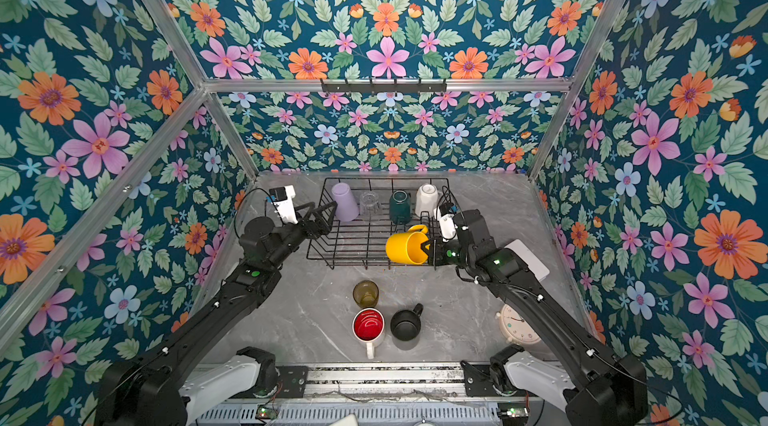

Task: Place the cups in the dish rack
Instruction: 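Lift the yellow mug with the right gripper toward the left gripper over the rack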

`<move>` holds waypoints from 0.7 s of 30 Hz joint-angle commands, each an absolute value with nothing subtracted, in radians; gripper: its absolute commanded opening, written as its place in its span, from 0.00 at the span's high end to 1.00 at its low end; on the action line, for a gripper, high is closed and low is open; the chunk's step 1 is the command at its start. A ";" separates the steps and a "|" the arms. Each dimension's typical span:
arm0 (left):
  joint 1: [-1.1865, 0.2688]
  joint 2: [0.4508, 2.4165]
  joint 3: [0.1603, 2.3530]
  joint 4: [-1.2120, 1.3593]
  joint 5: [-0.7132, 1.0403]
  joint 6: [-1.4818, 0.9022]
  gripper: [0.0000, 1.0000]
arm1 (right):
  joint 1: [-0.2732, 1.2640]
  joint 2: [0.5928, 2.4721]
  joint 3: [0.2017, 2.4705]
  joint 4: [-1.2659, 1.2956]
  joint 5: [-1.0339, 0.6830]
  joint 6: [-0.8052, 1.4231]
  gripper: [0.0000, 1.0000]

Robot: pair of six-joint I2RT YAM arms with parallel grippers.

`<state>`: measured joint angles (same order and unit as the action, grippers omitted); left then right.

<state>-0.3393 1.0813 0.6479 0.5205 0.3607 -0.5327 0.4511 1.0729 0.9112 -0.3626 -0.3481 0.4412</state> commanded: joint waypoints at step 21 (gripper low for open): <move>-0.336 1.385 0.614 1.625 1.081 -1.157 0.03 | 0.396 1.087 0.877 0.315 -0.806 0.337 1.00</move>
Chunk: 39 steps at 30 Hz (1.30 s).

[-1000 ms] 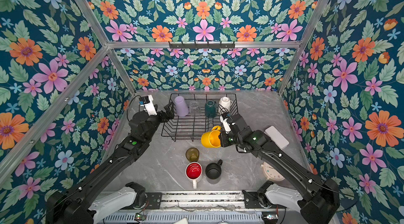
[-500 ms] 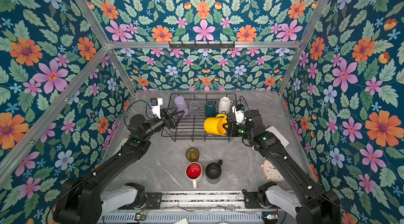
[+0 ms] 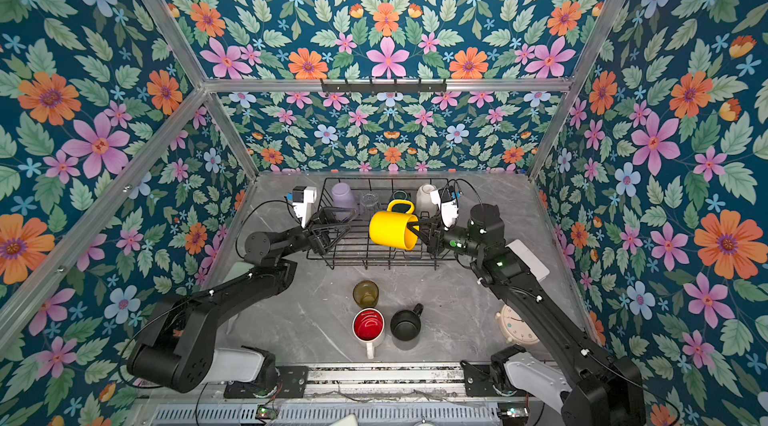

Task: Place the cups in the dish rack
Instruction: 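Lift the yellow mug with the right gripper toward the left gripper over the rack, then close the left gripper on the yellow mug's base while the right gripper holds it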

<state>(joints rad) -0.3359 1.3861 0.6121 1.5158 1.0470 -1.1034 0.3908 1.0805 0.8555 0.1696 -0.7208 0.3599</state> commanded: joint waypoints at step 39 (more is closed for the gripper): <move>-0.358 1.341 0.604 1.651 1.156 -1.180 0.01 | 0.550 1.333 1.135 0.249 -0.894 0.188 1.00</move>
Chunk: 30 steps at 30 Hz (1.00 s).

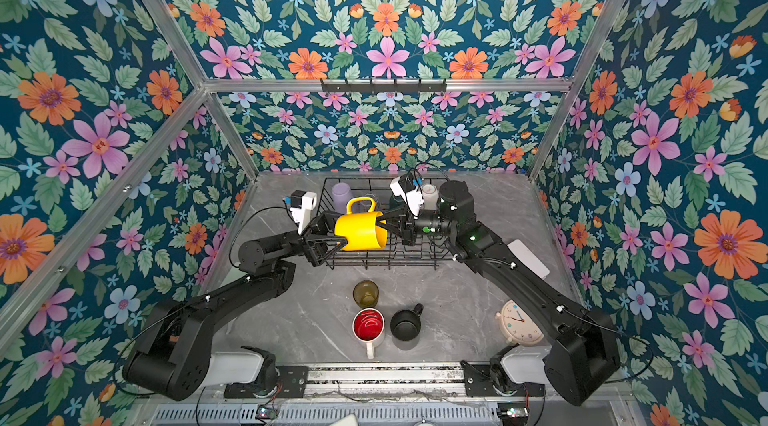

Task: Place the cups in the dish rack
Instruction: 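Close the left gripper on the yellow mug's base while the right gripper holds it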

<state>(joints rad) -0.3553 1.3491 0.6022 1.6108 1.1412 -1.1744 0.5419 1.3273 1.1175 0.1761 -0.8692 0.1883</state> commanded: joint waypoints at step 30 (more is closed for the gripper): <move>-0.376 1.306 0.597 1.651 1.206 -1.182 0.08 | 0.623 1.476 1.240 0.257 -0.917 0.192 1.00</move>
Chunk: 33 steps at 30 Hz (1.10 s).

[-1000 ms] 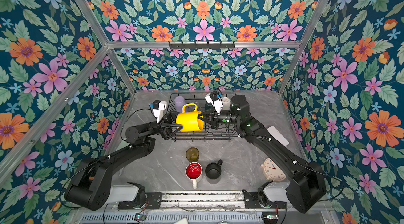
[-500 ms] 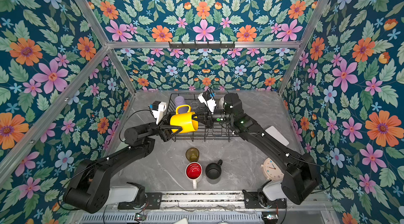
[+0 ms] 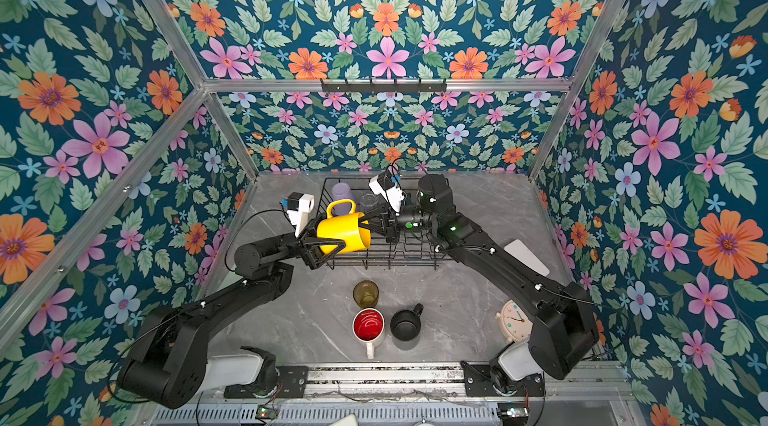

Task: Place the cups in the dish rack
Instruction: 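Close the left gripper on the yellow mug's base while the right gripper holds it, then carry the yellow mug with the left gripper while the right gripper withdraws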

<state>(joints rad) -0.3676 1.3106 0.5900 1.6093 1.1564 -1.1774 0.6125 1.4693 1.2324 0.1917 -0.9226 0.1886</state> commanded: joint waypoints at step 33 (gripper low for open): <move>-0.377 1.177 0.747 0.765 1.047 -0.660 1.00 | 0.519 1.135 0.941 0.052 -0.269 0.335 0.13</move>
<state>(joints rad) -0.3775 1.1965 0.7128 1.0660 1.1450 -0.8825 0.5224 1.1595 0.9493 0.1181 -0.4248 0.3164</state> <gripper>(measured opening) 0.831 0.869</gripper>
